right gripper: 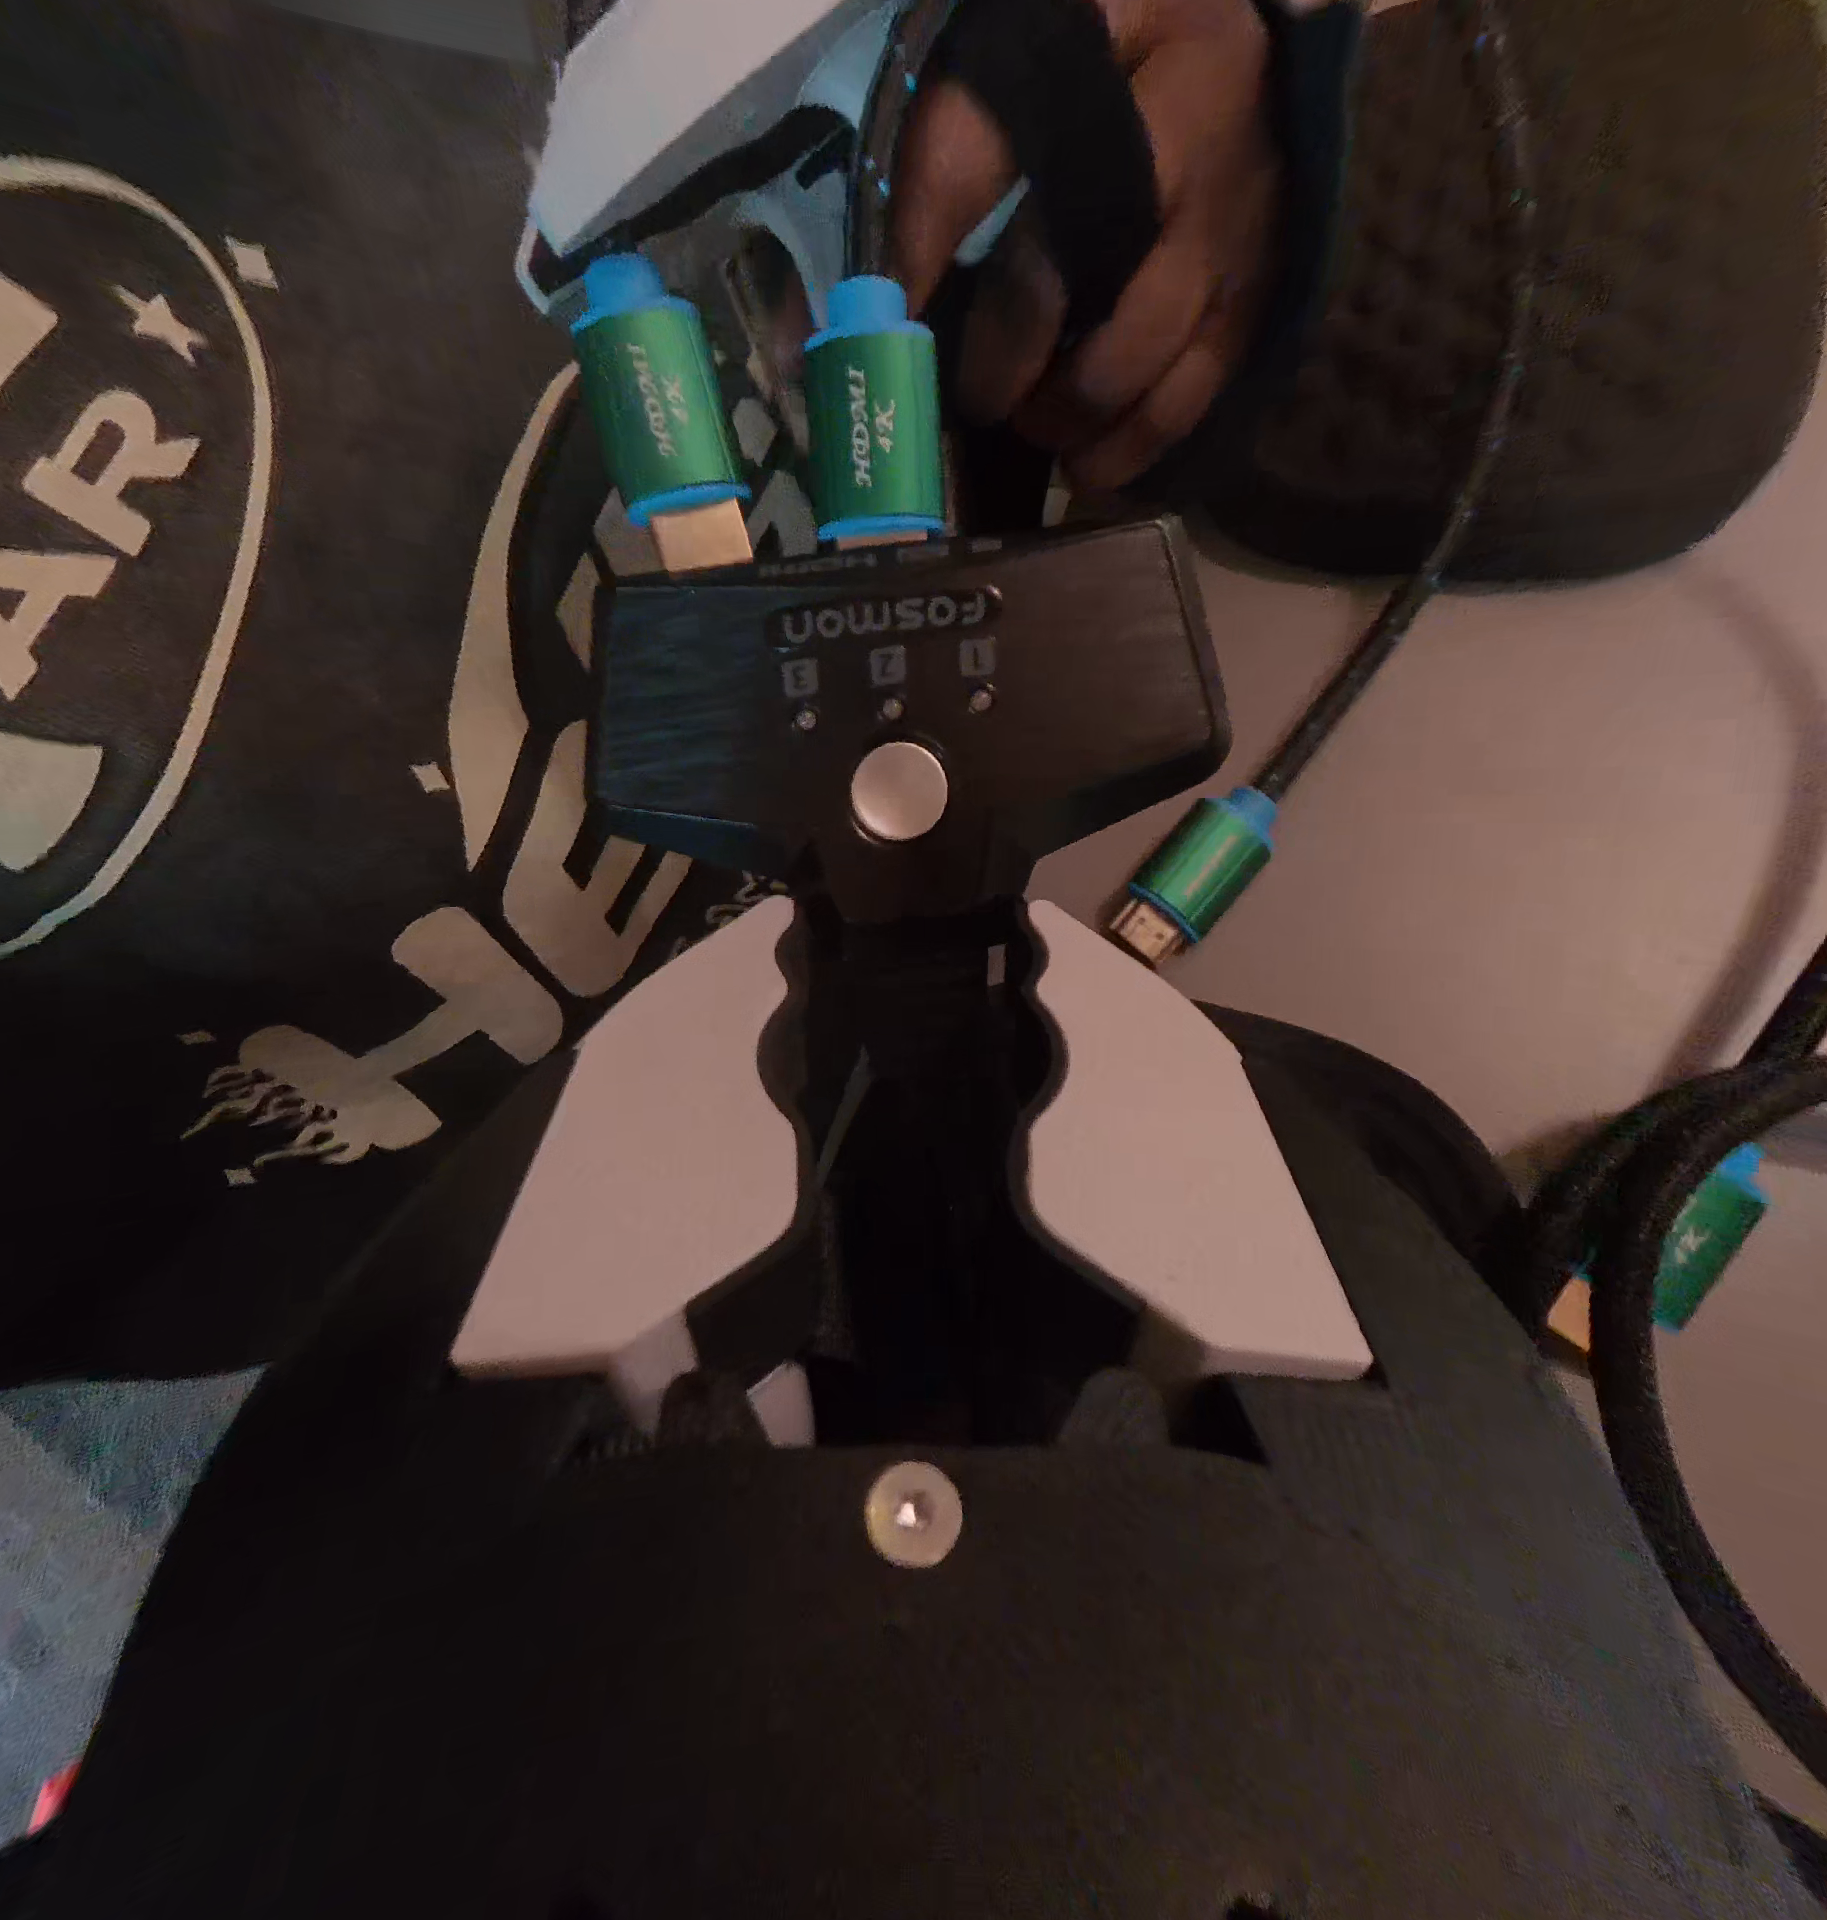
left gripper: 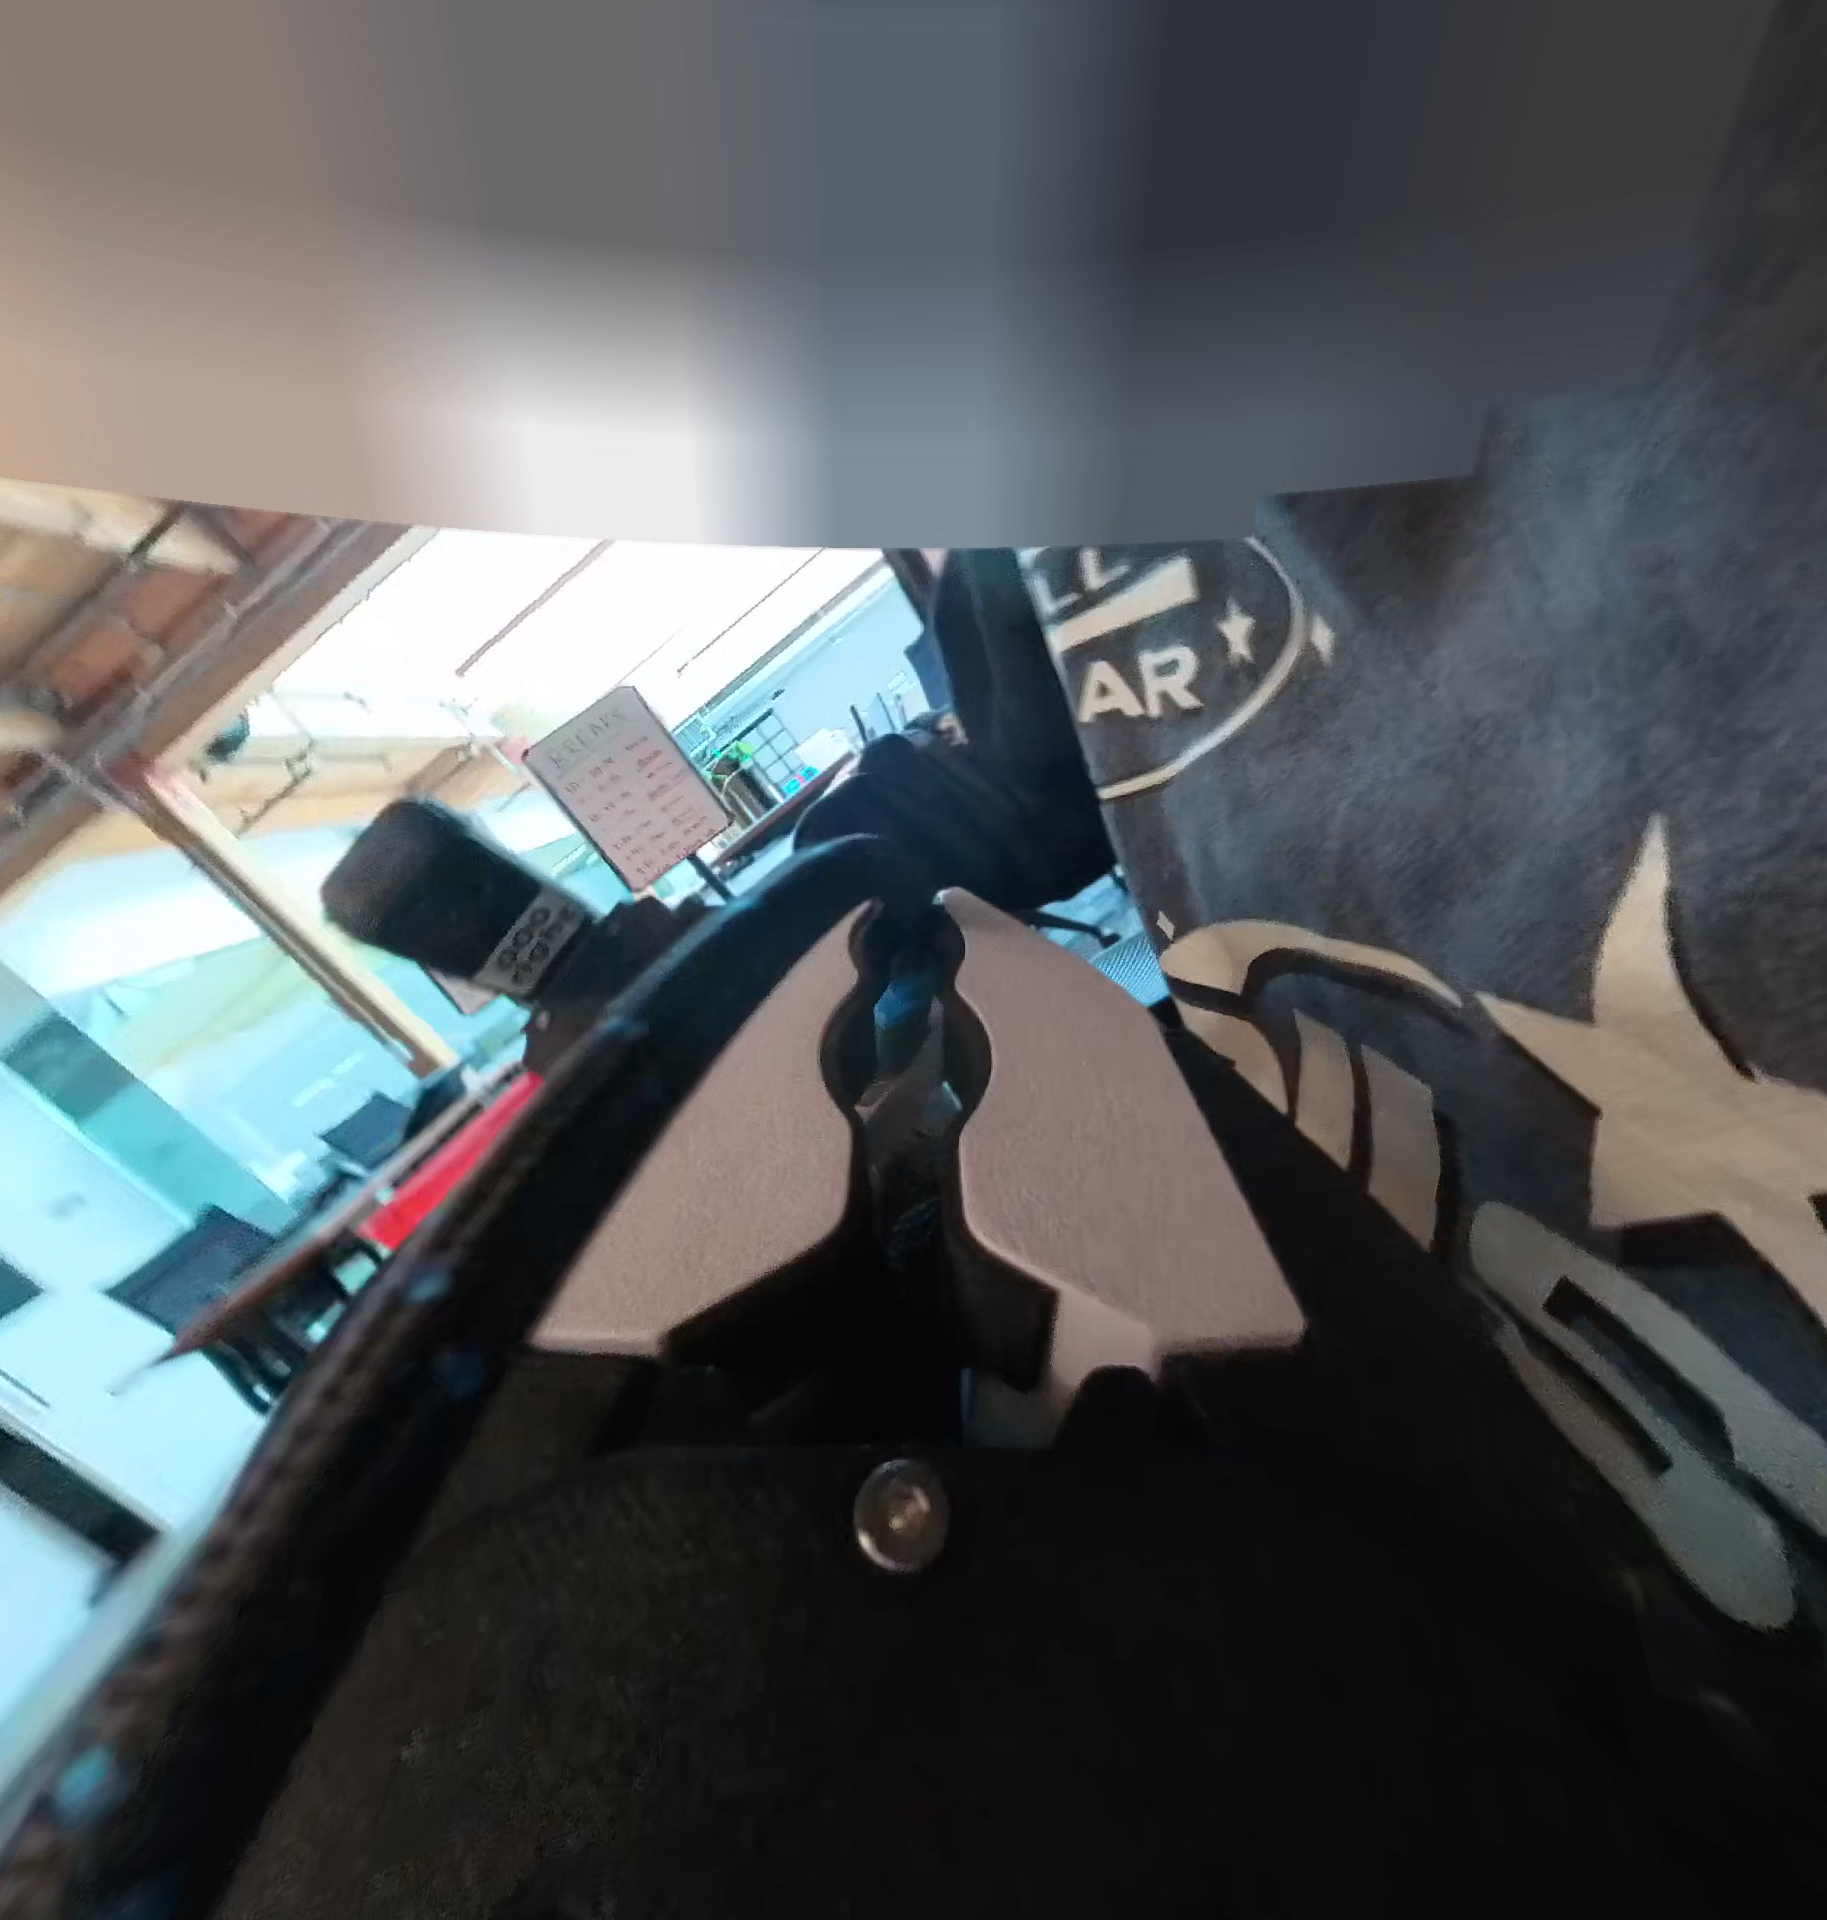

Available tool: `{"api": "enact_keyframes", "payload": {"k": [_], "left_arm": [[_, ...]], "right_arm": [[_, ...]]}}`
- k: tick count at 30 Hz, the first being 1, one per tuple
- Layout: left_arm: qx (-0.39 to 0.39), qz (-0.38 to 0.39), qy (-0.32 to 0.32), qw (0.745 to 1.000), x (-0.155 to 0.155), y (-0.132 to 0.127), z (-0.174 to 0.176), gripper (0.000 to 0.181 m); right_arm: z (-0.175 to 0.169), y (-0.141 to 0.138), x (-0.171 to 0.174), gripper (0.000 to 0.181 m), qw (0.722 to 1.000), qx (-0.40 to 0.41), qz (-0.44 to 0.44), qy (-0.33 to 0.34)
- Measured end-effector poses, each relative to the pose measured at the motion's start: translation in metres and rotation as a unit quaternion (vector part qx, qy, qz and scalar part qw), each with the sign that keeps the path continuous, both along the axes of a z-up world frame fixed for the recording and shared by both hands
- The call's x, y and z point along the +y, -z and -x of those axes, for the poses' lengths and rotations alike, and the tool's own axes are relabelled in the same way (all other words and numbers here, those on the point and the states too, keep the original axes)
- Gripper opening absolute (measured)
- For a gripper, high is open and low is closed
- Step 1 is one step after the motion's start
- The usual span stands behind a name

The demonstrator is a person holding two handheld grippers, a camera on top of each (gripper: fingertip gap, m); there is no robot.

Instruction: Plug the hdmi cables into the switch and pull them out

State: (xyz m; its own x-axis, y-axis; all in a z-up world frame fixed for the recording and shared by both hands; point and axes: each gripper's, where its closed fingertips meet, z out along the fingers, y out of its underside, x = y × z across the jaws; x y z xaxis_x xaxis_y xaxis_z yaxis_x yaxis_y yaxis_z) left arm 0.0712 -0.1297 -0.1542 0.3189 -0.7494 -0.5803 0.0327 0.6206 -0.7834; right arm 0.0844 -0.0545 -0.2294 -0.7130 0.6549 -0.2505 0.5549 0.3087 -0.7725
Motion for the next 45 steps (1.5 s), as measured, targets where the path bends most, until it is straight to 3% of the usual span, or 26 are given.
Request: {"api": "enact_keyframes", "payload": {"k": [1,7,10,13,15,17,19,22,25,28,30,31,34,37,39,45], "left_arm": [[-0.023,0.031,-0.008,0.999,0.005,-0.003,0.004,0.004],[-0.110,0.137,-0.102,0.979,0.033,-0.011,0.019,0.010],[-0.140,0.126,-0.086,0.978,0.026,-0.018,0.027,0.006],[-0.194,0.124,-0.068,0.971,0.020,-0.029,0.042,0.006],[-0.234,0.121,-0.055,0.963,0.017,-0.036,0.051,0.005],[-0.270,0.122,-0.037,0.954,0.015,-0.043,0.057,0.005],[-0.308,0.121,-0.032,0.943,0.015,-0.050,0.065,0.005],[-0.366,0.127,-0.018,0.922,0.016,-0.057,0.073,0.005],[-0.404,0.144,0.011,0.903,0.017,-0.060,0.071,0.006],[-0.412,0.170,0.039,0.895,0.018,-0.058,0.061,0.006],[-0.403,0.185,0.044,0.895,0.019,-0.054,0.052,0.006],[-0.401,0.194,0.043,0.894,0.020,-0.053,0.051,0.006],[-0.379,0.255,0.031,0.889,0.030,-0.046,0.051,0.010],[-0.336,0.365,0.046,0.867,0.040,-0.032,0.050,0.030],[-0.310,0.418,0.068,0.851,0.039,-0.026,0.047,0.026],[-0.229,0.457,0.058,0.858,0.033,-0.013,0.032,0.023]], "right_arm": [[0.002,-0.004,0.002,0.037,1.000,0.007,0.010,0.017],[0.012,-0.009,0.010,0.036,0.991,0.047,0.030,0.119],[0.015,-0.014,0.029,0.036,0.982,0.041,0.014,0.183],[0.011,0.004,0.079,0.038,0.952,0.006,-0.140,0.272],[0.003,0.026,0.101,0.038,0.928,-0.048,-0.223,0.296],[0.013,0.014,0.098,0.045,0.929,-0.003,-0.190,0.318],[0.027,-0.021,0.085,0.062,0.928,0.101,-0.138,0.330],[0.038,-0.087,0.035,0.065,0.893,0.334,-0.085,0.288],[0.049,-0.105,-0.024,0.050,0.857,0.458,-0.045,0.231],[0.067,-0.101,-0.050,0.043,0.846,0.490,-0.055,0.205],[0.070,-0.106,-0.057,0.014,0.837,0.512,-0.060,0.181],[0.069,-0.108,-0.058,0.012,0.837,0.516,-0.068,0.168],[0.065,-0.106,-0.048,0.012,0.825,0.519,-0.160,0.154],[0.057,-0.102,-0.041,0.011,0.792,0.525,-0.289,0.115],[0.053,-0.099,-0.041,0.011,0.764,0.530,-0.358,0.079],[0.055,-0.087,-0.039,0.011,0.742,0.512,-0.432,0.021]]}}
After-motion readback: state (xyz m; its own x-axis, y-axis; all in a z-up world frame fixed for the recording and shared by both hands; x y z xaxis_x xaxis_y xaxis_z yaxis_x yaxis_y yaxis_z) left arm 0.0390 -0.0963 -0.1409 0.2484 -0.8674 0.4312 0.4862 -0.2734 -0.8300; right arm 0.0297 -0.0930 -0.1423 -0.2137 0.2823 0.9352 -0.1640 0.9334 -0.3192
